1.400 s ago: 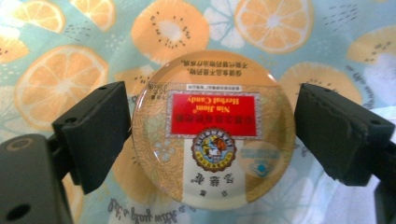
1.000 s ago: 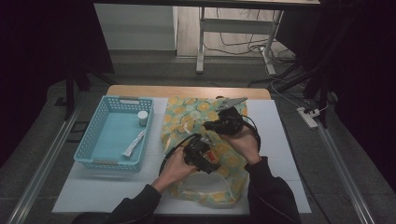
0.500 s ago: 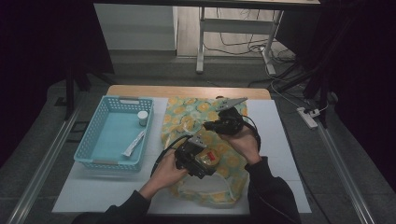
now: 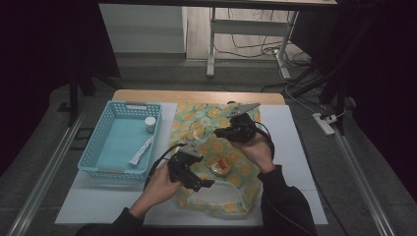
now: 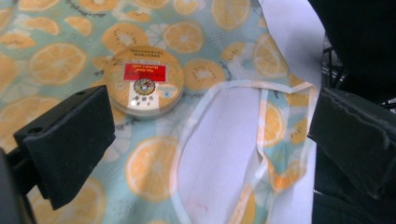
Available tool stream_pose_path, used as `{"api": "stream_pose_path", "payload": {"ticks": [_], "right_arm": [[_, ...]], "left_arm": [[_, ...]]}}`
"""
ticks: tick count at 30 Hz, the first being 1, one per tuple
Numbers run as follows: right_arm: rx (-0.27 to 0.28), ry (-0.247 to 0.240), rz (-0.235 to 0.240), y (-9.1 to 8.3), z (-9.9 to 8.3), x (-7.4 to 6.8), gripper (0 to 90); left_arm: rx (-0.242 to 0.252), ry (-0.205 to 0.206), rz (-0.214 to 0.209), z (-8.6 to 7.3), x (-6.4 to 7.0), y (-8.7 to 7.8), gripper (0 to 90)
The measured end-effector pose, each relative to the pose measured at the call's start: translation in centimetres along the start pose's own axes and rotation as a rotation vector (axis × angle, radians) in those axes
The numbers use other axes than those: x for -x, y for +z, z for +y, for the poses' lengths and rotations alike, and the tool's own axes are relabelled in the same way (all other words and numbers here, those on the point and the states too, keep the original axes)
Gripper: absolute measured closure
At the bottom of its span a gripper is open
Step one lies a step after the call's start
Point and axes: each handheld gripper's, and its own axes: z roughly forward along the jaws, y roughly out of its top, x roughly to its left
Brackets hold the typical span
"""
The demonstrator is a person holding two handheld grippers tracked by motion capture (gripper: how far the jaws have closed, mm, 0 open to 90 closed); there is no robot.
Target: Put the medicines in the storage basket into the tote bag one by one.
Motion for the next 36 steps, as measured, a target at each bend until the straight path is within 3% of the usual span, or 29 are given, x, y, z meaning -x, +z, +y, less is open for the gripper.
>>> {"api": "stream_pose_path", "payload": {"ticks": [6,14,22,27,36], "right_arm": [[0.001,-0.004,-0.001,0.0,0.0,0.0,90.0],[0.004,-0.005,-0.003,-0.2,0.0,0.0,90.0],[0.007,-0.006,-0.003,-0.2,0.0,0.0,90.0],[0.006,-0.007,-0.003,-0.2,0.0,-0.1,90.0],[0.008,-0.007,-0.003,-0.2,0.0,-0.1,90.0]], "left_arm": [[0.003,-0.024,-0.002,-0.8,-0.7,-2.0,0.3],[0.027,-0.020,0.071,-1.7,-1.6,-4.8,0.0],[0.018,-0.057,0.209,-3.1,-3.1,-7.9,0.0],[0.013,-0.104,0.286,-4.2,-4.5,-9.6,0.0],[0.001,-0.198,0.382,-6.3,-7.5,-11.9,0.0]]}}
